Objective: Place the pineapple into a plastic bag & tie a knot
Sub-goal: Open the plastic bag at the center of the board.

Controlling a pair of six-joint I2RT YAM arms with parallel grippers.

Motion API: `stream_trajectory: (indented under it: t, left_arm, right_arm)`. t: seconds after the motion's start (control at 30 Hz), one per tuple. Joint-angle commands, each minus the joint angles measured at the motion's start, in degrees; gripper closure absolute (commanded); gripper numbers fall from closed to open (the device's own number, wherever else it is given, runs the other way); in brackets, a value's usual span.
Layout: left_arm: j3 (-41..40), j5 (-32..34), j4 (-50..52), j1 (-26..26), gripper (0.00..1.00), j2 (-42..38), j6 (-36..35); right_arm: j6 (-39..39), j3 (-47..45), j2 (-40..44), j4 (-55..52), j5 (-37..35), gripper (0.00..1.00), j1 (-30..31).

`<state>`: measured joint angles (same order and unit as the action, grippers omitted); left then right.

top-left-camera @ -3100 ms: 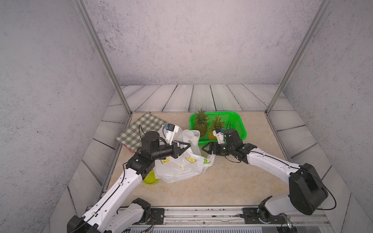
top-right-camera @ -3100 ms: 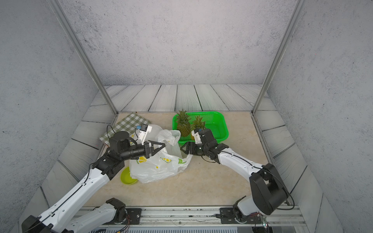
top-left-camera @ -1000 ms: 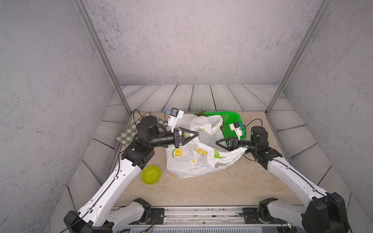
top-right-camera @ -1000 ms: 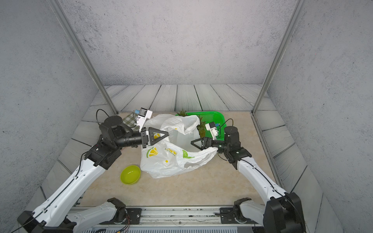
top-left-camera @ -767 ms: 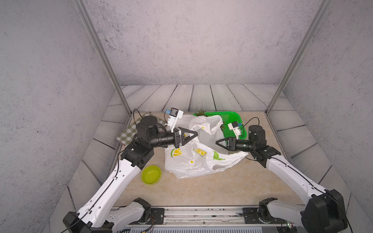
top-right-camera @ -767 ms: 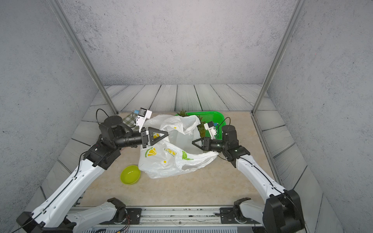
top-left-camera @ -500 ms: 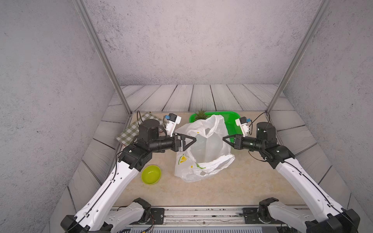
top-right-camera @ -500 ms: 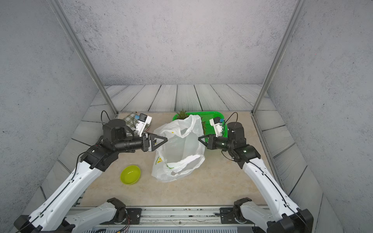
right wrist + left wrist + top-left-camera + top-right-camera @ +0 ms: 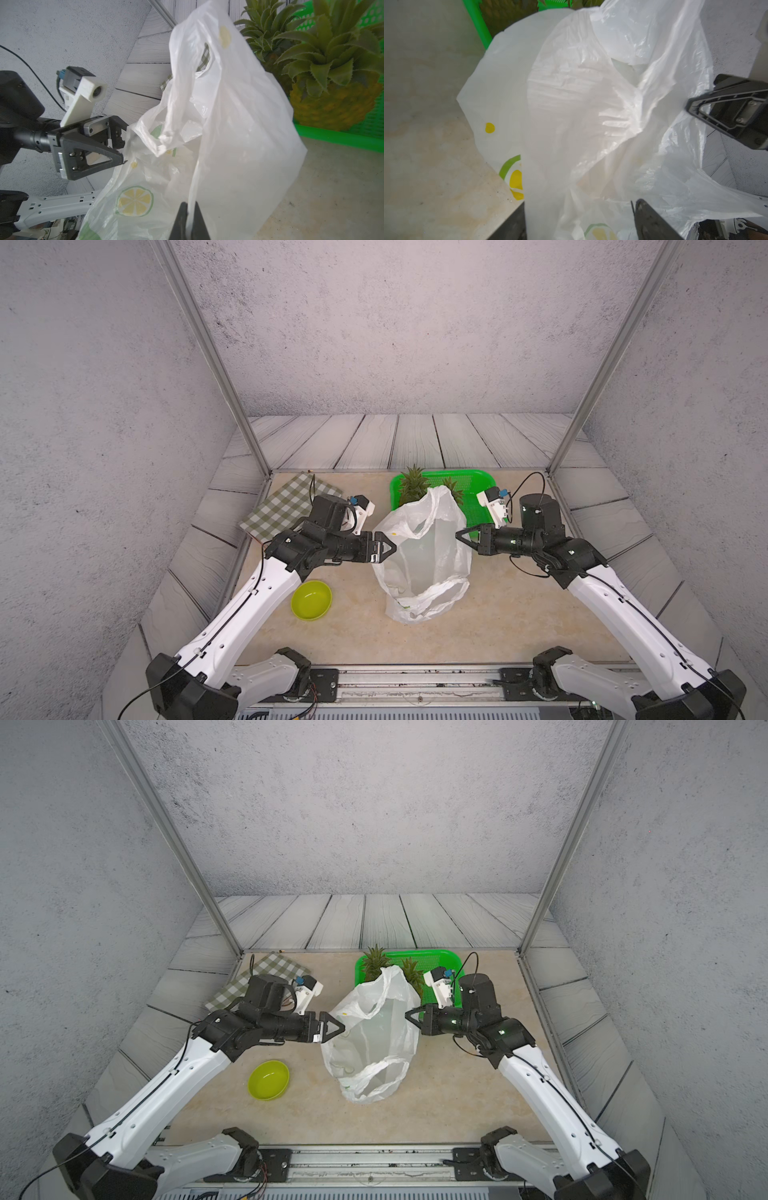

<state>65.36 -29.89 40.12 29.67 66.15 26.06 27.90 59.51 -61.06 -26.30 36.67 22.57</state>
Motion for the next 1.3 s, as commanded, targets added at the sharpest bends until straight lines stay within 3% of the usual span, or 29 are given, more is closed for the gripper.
stream_trajectory:
  t: [0.0,0.07,0.1,0.2,0.4,0.57,0.73,0.9,1.0,1.2,1.27]
  left_arm:
    - [-1.02,0.26,2.06,0.21,0.24,0.14,-1.89]
    - [-2.04,0.40,2.07,0.17,0.32,0.21,-2.11]
    - [-2.40,0.12,1.82,0.21,0.42,0.16,-2.08]
    - [-3.27,-0.01,1.37,0.21,1.00,0.08,-1.90]
    - [-7.66,9.93,0.81,0.05,1.00,-0.66,-0.93]
    - [-14.21,14.32,-2.40,-0.22,1.00,0.42,0.29]
    - [-14.30,15.65,-1.33,-0.84,1.00,1.31,0.44]
    - [-12.17,14.80,-0.74,-1.02,1.00,-0.91,-0.64]
    - [-11.08,12.85,-0.89,-1.02,1.00,-2.92,-0.90]
    - [-10.93,8.34,-1.65,-1.02,1.00,-3.27,-0.96]
    - [-11.79,8.13,-2.47,-1.02,1.00,-2.50,-0.97]
  right_arm:
    - [1.29,0.50,-0.30,1.74,-0.28,0.92,0.36]
    - [1.97,0.44,-0.76,2.71,0.31,0.92,0.37]
    - [2.15,0.43,-0.99,3.00,0.29,0.92,0.33]
    - [2.21,0.52,-2.66,3.32,-0.21,0.92,0.37]
    - [-0.04,-0.11,-9.69,2.73,-2.59,0.95,0.65]
    - [-0.10,-2.26,-14.35,6.15,-5.03,0.95,4.59]
    - [0.34,-1.81,-15.95,6.21,-6.68,0.99,5.51]
    - [-2.07,4.70,-12.90,-0.29,-8.28,0.96,5.56]
    - [-3.59,9.00,-11.83,-4.53,-9.86,0.86,5.55]
    - [-5.80,15.11,-11.74,-9.61,-17.15,0.39,5.42]
    - [-6.35,16.97,-12.46,-11.09,-21.28,0.30,5.33]
